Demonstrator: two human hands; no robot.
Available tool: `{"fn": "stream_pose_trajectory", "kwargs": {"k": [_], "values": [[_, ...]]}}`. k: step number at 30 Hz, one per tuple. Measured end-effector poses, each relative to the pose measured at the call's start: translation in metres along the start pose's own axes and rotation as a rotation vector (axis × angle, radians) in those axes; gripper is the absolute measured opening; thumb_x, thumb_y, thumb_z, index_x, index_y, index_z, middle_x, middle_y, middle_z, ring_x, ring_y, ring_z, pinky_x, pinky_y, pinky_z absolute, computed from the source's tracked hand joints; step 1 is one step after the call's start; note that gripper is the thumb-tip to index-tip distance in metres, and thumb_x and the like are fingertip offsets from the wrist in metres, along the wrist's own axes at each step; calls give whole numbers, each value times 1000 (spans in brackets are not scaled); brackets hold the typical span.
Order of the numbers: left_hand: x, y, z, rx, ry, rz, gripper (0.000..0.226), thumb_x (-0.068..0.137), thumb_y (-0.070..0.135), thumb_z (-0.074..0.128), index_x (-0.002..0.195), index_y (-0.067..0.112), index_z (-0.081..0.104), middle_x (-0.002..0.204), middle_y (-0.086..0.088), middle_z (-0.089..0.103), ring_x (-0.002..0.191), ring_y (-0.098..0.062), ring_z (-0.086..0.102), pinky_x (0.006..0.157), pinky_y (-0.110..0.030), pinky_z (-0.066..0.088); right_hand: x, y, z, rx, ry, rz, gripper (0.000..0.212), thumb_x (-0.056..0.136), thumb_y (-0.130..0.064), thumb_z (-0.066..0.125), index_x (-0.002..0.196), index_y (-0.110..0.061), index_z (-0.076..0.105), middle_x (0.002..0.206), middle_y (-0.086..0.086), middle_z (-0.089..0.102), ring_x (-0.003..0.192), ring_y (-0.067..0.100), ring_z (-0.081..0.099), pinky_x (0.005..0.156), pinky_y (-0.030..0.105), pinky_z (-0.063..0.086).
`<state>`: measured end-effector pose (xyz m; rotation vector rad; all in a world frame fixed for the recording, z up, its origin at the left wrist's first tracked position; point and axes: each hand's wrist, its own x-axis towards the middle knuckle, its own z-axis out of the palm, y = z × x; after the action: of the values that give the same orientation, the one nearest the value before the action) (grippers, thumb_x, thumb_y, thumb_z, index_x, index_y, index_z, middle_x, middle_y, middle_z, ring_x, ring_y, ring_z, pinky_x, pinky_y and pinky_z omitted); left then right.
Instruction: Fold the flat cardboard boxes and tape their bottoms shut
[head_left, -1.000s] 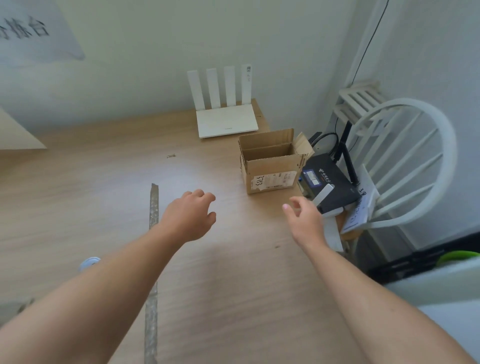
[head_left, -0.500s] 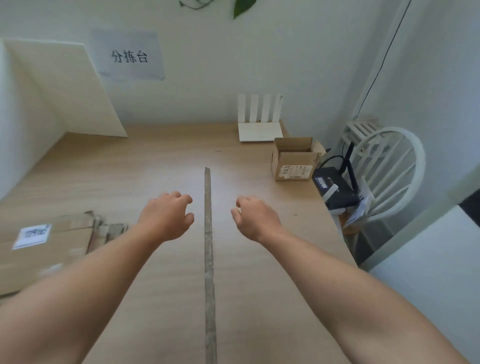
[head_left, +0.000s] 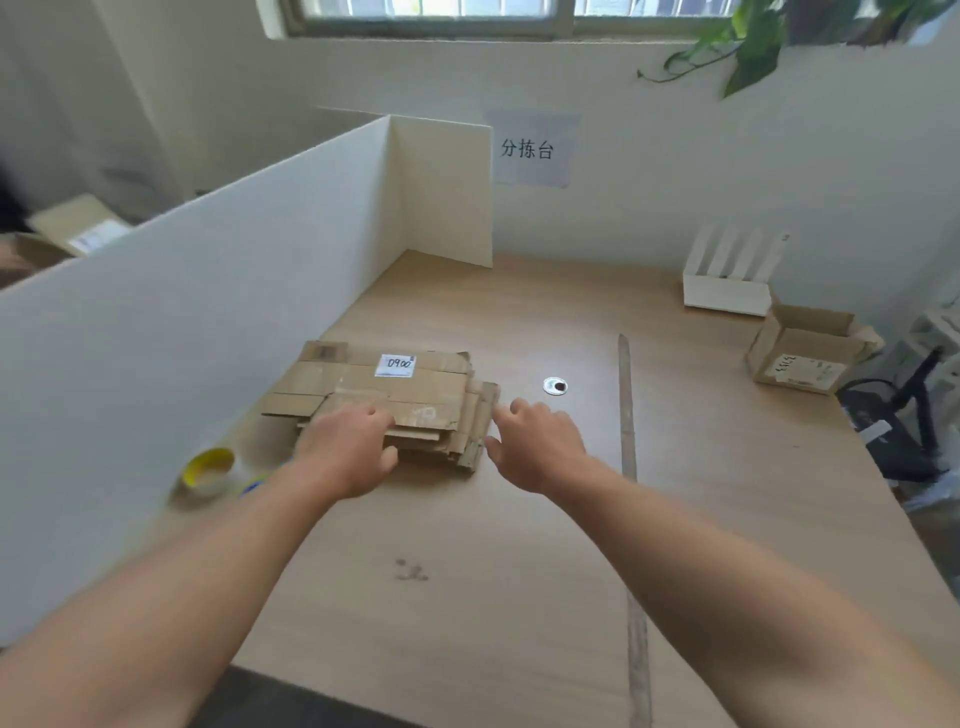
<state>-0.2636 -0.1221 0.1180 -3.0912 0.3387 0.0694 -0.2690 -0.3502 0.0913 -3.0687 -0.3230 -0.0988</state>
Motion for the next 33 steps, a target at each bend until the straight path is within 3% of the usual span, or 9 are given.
{"fn": "stream_pose_trajectory", "kwargs": {"k": [12, 17, 24, 30, 33], "values": [[42, -104, 23, -18, -65, -134, 39, 95, 40, 45, 129, 24, 53, 124, 4, 58, 115, -21, 51, 91, -36, 43, 95, -60, 44, 32, -102, -62, 28, 100, -37, 41, 113, -16, 54, 113, 7, 57, 106, 33, 57, 76, 37, 35], [85, -135, 41, -80, -94, -167, 43, 95, 39, 46, 136, 26, 52, 134, 5, 55, 119, -20, 51, 97, -36, 45, 139, -61, 66, 77, -183, -23, 31, 100, -40, 41, 113, -15, 54, 109, 7, 57, 104, 33, 57, 78, 39, 43], [163, -189, 78, -191, -138, -228, 46, 96, 36, 45, 140, 25, 48, 140, 3, 49, 128, -21, 44, 95, -41, 48, 196, -66, 97, 197, -306, 251, 38, 101, -41, 39, 127, -17, 51, 125, 7, 55, 112, 30, 55, 79, 38, 43], [238, -238, 119, -249, -218, -208, 51, 96, 39, 46, 144, 21, 44, 147, -2, 43, 134, -26, 39, 103, -43, 41, 227, -68, 130, 386, -251, 672, 52, 98, -40, 45, 145, -18, 40, 147, 10, 40, 131, 34, 40, 102, 48, 41], [258, -257, 138, -287, -220, -232, 58, 94, 44, 48, 145, 20, 40, 149, -5, 40, 136, -29, 36, 108, -46, 37, 235, -68, 144, 445, -227, 823, 52, 97, -43, 50, 140, -15, 42, 141, 12, 44, 129, 36, 41, 102, 47, 40]]}}
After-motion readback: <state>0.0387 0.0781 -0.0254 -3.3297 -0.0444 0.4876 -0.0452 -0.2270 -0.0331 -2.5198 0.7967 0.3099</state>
